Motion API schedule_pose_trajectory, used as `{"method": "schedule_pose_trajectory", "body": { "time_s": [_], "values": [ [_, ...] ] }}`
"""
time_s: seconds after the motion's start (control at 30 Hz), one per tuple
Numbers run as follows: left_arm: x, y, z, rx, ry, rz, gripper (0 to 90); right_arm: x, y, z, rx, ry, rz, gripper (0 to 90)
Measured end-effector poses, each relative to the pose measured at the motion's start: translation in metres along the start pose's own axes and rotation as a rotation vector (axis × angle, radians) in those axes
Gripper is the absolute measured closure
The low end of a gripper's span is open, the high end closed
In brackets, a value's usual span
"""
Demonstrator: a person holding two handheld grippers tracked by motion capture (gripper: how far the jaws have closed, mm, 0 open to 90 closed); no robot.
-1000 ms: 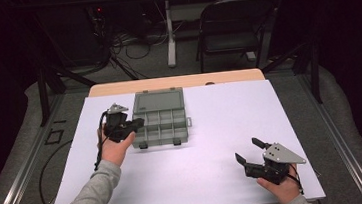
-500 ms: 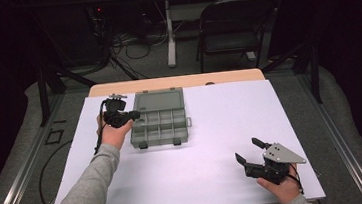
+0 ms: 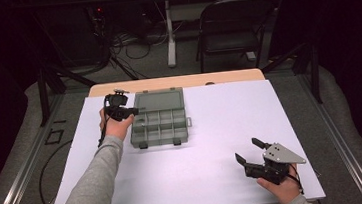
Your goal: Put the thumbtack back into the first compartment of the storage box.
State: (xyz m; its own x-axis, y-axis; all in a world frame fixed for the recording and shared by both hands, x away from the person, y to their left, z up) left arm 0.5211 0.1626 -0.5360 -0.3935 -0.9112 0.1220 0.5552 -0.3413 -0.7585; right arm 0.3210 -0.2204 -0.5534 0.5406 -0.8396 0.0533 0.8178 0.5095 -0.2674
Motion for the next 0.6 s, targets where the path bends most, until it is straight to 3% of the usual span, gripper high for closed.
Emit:
{"method": "schedule_pose_trajectory", "body": {
  "time_s": [0.17,0.6],
  "values": [
    [-0.004,0.011,-0.002,-0.022,-0.03,0.014,83.1,0.001,0.0,0.0,-0.001,0.002,0.001,21.8],
    [0.003,0.026,-0.01,-0.074,-0.015,0.008,82.4,0.0,0.0,-0.001,-0.004,0.001,0.003,21.7]
  ]
}}
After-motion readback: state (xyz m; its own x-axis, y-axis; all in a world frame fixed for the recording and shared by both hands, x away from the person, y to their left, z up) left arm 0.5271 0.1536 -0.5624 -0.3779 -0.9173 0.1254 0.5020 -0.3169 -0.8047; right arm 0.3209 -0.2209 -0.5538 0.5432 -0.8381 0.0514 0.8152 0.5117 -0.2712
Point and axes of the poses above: each handheld gripper's, and its own axes: y roughly forward along the jaws, z roughly out of its top, x roughly to its right, the point moved 7 cm from there along y, roughly forward along the jaws, and after that the axes turned 1 degree about x, right-handed, at the moved point
